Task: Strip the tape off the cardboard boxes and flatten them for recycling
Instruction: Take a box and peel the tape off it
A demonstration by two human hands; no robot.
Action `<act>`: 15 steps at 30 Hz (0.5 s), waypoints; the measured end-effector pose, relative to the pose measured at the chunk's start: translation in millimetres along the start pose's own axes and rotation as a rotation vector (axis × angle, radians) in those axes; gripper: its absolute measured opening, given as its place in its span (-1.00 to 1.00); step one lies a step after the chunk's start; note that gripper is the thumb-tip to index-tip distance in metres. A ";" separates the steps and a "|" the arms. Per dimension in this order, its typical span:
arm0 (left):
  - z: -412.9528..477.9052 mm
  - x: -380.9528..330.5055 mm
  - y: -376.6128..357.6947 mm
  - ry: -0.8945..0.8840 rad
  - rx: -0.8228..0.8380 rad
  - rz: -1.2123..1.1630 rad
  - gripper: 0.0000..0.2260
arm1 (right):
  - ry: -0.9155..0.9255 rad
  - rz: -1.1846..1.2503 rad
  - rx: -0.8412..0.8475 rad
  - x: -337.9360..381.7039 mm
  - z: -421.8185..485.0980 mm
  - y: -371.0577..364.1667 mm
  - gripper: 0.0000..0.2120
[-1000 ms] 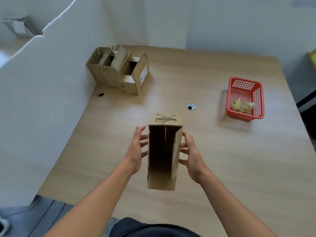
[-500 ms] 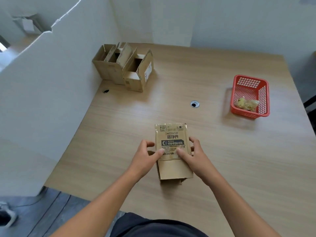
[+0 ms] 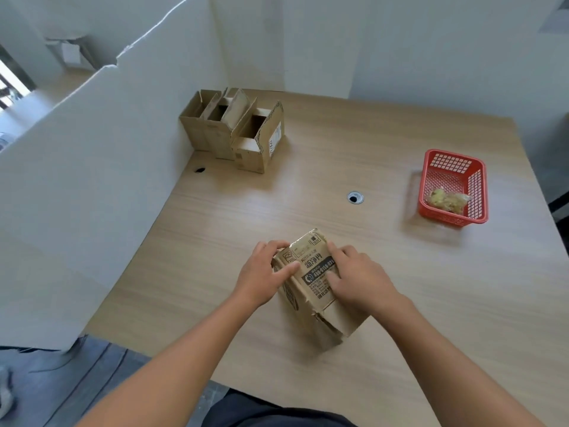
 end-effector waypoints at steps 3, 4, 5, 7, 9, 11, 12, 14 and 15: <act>-21.1 -4.1 2.9 -0.042 -0.104 0.061 -0.65 | -0.050 -0.005 -0.052 6.6 -8.1 -16.6 -0.26; -27.3 -4.5 3.5 -0.051 -0.122 0.066 -0.66 | -0.054 -0.023 -0.060 7.7 -10.9 -23.5 -0.23; -32.3 -3.8 4.0 -0.052 -0.131 0.069 -0.67 | -0.049 -0.041 -0.072 8.3 -12.9 -29.1 -0.22; -39.1 -1.4 5.0 -0.056 -0.133 0.069 -0.68 | -0.028 -0.040 -0.110 7.1 -14.7 -34.4 -0.20; -43.4 -1.2 6.2 -0.081 -0.124 0.037 -0.69 | -0.022 -0.014 -0.150 3.0 -14.0 -32.2 -0.18; -45.1 -2.3 4.9 -0.135 -0.090 -0.016 -0.70 | -0.011 -0.001 -0.164 -3.4 -11.0 -27.9 -0.16; -46.1 -2.9 3.6 -0.169 -0.068 -0.020 -0.70 | 0.000 -0.008 -0.151 -7.2 -9.6 -27.0 -0.14; -48.2 -4.1 1.9 -0.229 -0.041 0.003 -0.67 | 0.029 -0.029 -0.115 -14.3 -7.4 -25.4 -0.06; -49.0 -5.0 2.5 -0.247 -0.044 0.012 -0.64 | 0.044 -0.037 -0.099 -16.9 -6.1 -24.6 -0.01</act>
Point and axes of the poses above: each hand's wrist, its own z-axis towards the middle knuckle, its own y-axis out of the back of the hand, x = y × z, the point moved 8 cm from there along z, towards the middle knuckle, and after that the axes turned 7 degrees about z, right-handed, at the moved point
